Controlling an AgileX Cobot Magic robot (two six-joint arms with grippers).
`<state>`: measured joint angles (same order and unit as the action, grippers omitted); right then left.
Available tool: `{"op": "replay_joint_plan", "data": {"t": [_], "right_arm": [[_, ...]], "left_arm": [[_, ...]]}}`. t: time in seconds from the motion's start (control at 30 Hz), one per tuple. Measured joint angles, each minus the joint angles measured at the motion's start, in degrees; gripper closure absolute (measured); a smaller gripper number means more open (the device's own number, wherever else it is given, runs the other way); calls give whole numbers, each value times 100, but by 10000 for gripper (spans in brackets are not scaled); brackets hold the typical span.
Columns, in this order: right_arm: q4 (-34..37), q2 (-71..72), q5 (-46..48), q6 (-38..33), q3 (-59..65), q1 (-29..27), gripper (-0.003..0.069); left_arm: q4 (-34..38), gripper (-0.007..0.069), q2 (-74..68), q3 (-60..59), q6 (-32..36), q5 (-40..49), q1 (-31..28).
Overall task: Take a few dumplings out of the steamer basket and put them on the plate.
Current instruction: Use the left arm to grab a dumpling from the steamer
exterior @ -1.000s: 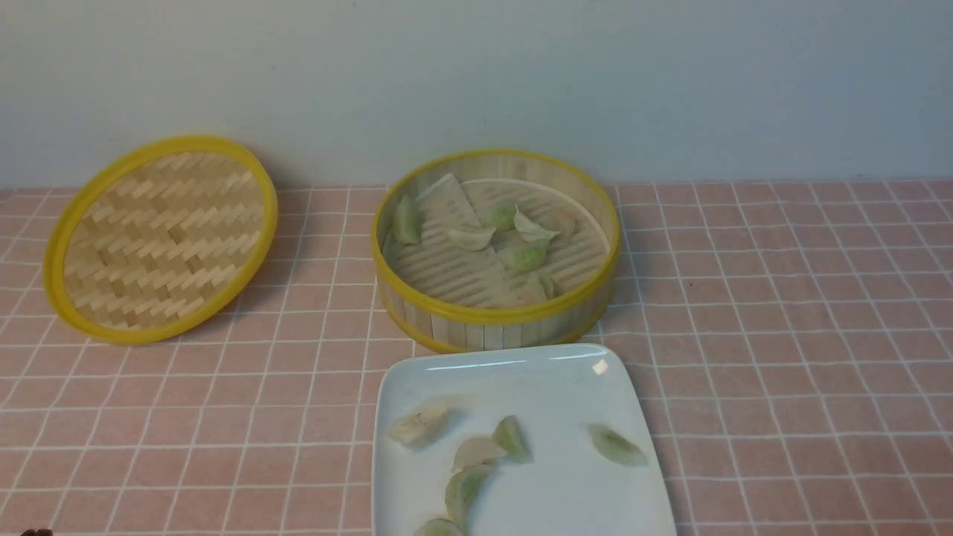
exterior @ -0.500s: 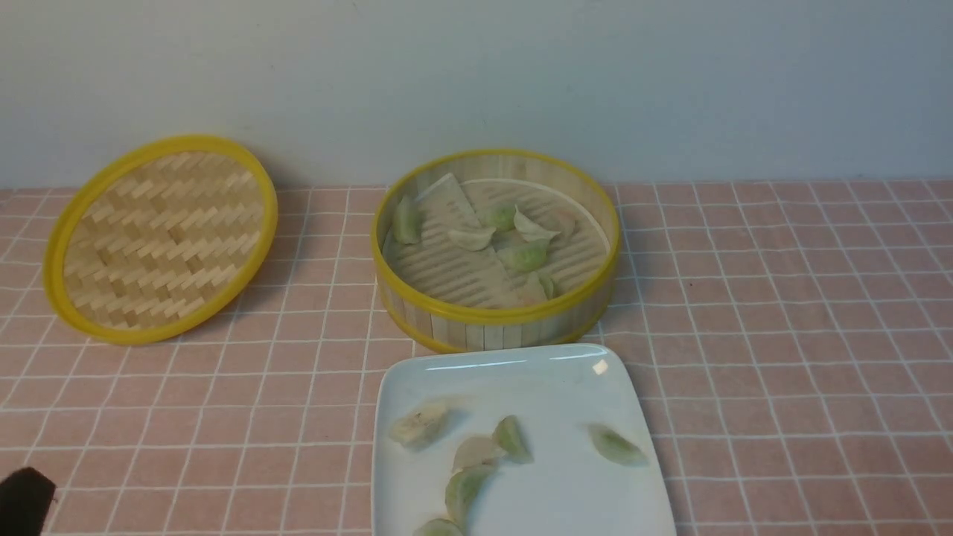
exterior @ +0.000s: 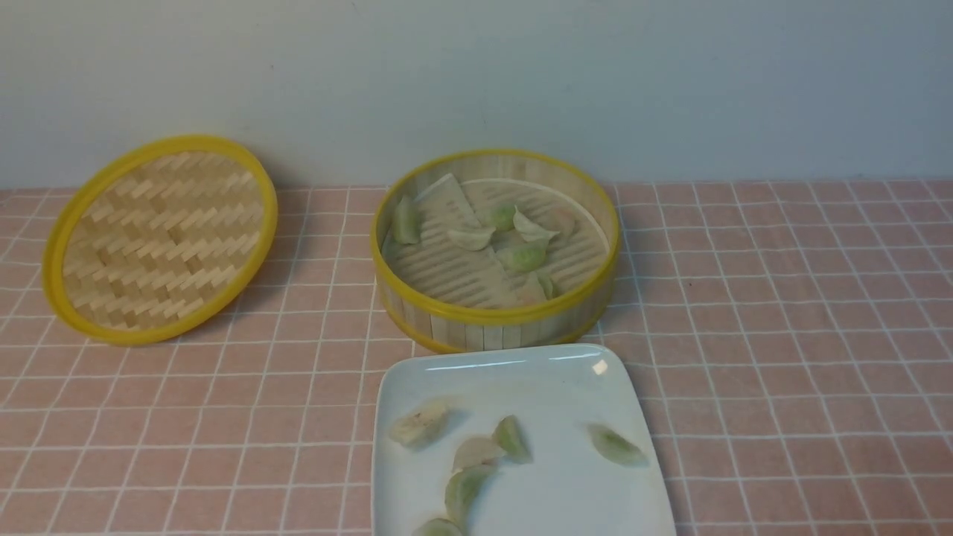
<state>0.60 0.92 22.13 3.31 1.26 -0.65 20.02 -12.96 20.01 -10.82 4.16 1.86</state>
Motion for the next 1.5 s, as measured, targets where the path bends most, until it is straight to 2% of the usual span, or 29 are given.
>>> {"op": "replay_joint_plan", "data": {"t": [0.13,0.2,0.23,0.27,0.37,0.43,0.57,0.6,0.67,0.73,0.8,0.9,1.0,1.03,1.1,1.27,1.5], "right_arm": [[227,0,-94,99,8,0,673],[781,0,-410,309,46,0,673],[922,0,-502,368,46,0,673],[1529,0,-1003,647,46,0,673],[2567,0,-1702,918,46,0,673],[2929,0,-2001,928,46,0,673],[3180,0,-2335,887,46,0,673],[3232,0,-2401,889,46,0,673],[3238,0,-1959,886,-67,28,673],[3102,-53,-1168,811,-346,84,673],[2679,-448,-34,579,-1075,183,673],[1993,-1552,1878,392,-2376,230,673],[1500,-2679,3234,120,-3351,232,673],[1472,-2755,3318,94,-3416,232,673],[1281,-3579,4132,-241,-4090,232,673],[1382,-4483,4650,-668,-4766,232,673],[1920,-4689,4569,-871,-4876,236,673]], "left_arm": [[-336,631,-1701,1645,442,2387,7],[-335,631,-2531,2346,933,3609,73],[-324,631,-2713,2486,1035,3816,92],[-163,631,-3509,3038,1438,4498,178],[139,631,-4584,3608,2236,5185,319],[275,631,-5336,3921,2819,5370,494],[287,631,-6430,4388,3420,5378,909],[267,631,-6946,4705,3550,5384,1167],[255,631,-7490,5154,3603,5437,1427],[242,631,-7886,5559,3634,5532,1557],[204,631,-8461,6225,3703,5689,1658],[81,631,-9154,7157,3839,5761,1697],[-13,631,-9724,7932,3997,5779,1717],[-13,631,-9763,7981,3998,5779,1722],[-33,630,-10193,8505,4040,5657,1722],[-45,596,-11043,9425,4048,5362,1722],[-102,328,-12263,10518,4117,4993,1722]]}}
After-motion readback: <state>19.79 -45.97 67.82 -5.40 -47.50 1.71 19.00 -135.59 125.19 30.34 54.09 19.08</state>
